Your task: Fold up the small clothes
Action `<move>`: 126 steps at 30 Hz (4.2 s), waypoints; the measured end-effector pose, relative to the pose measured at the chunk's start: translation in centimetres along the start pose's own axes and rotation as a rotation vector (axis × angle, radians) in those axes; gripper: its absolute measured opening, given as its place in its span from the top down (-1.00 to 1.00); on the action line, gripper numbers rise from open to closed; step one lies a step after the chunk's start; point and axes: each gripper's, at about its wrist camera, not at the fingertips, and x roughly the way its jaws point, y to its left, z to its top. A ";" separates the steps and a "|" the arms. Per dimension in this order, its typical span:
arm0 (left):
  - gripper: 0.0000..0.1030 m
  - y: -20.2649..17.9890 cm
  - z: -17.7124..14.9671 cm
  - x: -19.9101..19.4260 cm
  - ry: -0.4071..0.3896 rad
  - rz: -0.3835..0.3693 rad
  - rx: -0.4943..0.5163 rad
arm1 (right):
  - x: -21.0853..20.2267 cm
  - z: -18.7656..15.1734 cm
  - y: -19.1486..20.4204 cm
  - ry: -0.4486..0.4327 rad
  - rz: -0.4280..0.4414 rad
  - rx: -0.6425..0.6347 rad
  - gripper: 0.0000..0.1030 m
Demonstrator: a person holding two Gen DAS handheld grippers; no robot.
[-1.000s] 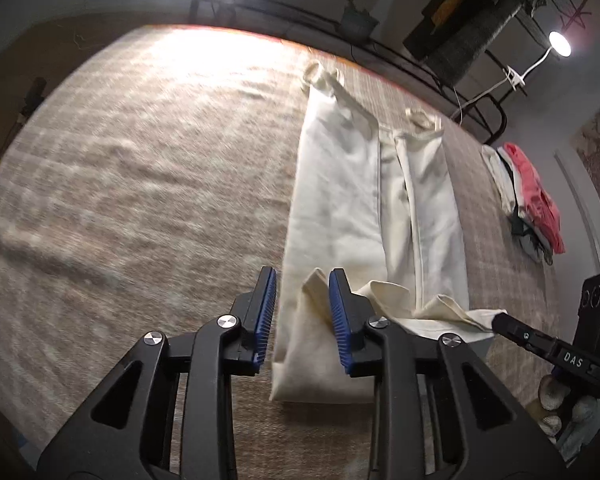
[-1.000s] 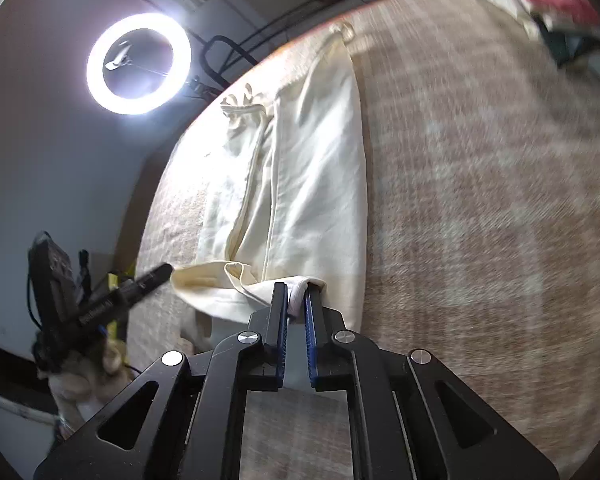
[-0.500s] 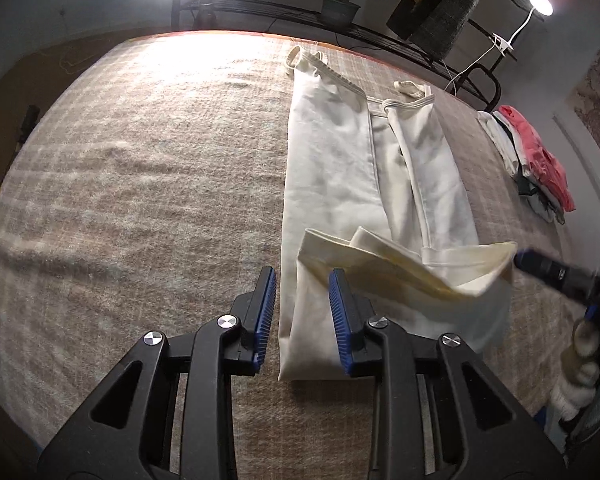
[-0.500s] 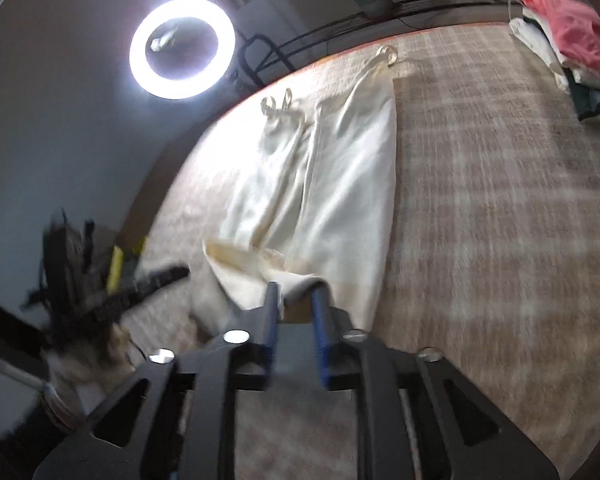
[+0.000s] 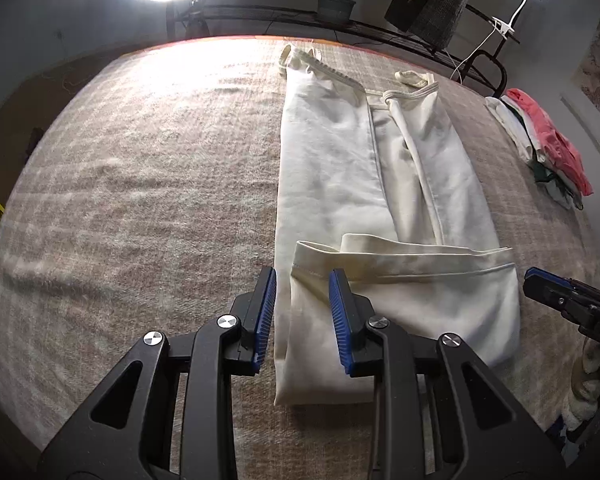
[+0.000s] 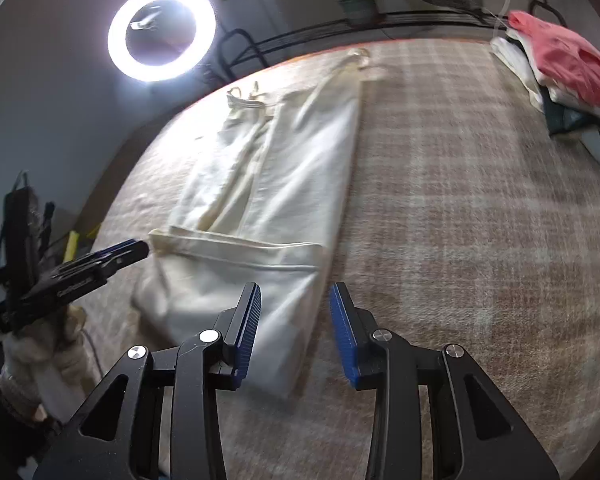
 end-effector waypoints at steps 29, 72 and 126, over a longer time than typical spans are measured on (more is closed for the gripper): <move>0.22 2.2 11.2 3.7 -0.081 -0.008 -0.099 | 3.3 10.9 -1.0 -0.075 -0.058 -0.128 0.09; 0.05 3.2 20.3 14.5 -0.068 -0.228 -0.223 | 12.9 21.6 -9.0 -0.078 0.131 0.123 0.43; 0.92 3.8 -0.9 -3.7 -0.083 -0.169 -0.230 | -1.8 1.3 1.8 -0.144 0.036 -0.082 0.92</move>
